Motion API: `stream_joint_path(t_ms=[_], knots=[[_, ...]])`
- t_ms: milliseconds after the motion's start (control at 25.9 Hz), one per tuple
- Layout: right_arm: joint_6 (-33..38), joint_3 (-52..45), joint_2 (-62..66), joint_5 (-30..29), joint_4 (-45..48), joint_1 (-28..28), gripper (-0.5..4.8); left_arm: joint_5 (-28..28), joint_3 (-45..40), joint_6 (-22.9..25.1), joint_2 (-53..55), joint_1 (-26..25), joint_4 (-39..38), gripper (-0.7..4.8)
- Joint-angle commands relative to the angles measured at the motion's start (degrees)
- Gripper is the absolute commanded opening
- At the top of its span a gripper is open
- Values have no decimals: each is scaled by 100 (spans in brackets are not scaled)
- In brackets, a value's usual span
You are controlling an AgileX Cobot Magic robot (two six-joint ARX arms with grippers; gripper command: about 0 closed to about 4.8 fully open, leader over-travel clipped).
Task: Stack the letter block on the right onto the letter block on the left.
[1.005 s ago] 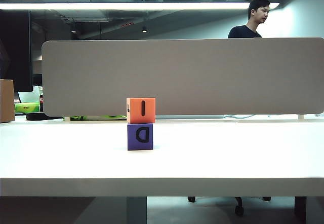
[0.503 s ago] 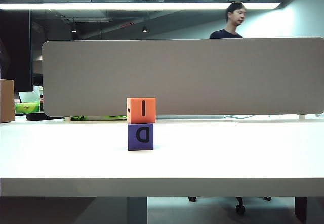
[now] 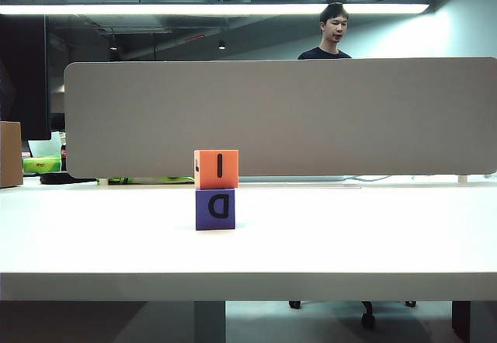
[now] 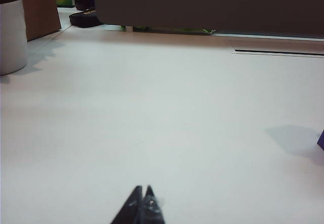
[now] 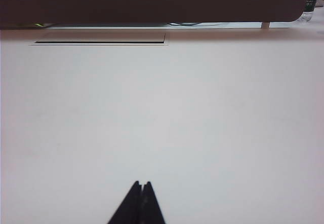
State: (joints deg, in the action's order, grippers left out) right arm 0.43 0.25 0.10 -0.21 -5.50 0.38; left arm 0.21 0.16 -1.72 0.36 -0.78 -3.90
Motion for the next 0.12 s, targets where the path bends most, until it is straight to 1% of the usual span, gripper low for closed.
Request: stream_joint_path(t_ms=[39, 116], knots=[[13, -17, -9, 4, 77, 4, -5, -2, 28, 22, 2, 4, 48, -4], [13, -17, -9, 4, 77, 7, -5, -2, 28, 20, 2, 4, 48, -4]])
